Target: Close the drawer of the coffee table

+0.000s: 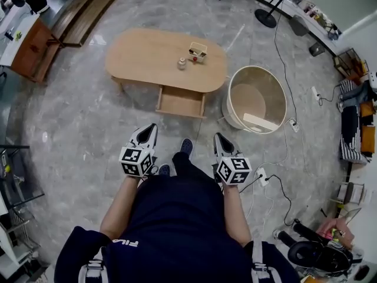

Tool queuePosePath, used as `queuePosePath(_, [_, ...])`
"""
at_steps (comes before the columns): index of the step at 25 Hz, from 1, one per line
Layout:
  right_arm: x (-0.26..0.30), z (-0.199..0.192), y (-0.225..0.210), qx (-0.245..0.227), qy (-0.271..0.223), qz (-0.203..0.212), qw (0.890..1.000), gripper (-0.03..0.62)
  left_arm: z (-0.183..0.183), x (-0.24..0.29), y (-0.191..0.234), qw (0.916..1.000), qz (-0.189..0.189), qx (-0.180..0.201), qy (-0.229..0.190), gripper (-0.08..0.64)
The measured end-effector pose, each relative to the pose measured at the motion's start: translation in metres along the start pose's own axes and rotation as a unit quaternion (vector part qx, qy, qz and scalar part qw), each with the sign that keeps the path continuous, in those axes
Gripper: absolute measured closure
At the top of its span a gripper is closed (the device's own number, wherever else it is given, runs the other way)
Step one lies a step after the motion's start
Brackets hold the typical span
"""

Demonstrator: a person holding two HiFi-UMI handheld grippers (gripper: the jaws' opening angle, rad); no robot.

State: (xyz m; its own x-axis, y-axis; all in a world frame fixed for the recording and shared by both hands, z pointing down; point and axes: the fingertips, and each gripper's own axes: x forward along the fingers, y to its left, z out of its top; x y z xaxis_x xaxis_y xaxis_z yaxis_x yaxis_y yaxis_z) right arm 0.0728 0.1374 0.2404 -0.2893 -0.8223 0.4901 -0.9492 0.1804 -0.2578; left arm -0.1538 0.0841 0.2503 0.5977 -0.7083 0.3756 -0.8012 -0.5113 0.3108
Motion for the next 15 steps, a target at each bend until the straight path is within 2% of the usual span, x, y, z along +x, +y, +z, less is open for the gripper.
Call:
queuePosePath(8, [0.039, 0.012, -0.036, -0.001, 0.022, 0.032, 0.999, 0.563, 0.002, 0.044, 0.003, 0.9996, 0.027, -0.01, 0.008, 0.535])
queuePosePath(15, [0.073, 0.045, -0.089, 0.009, 0.025, 0.045, 0.999, 0.563, 0.037, 0.093, -0.008, 0.9987, 0.05, 0.001, -0.005, 0.535])
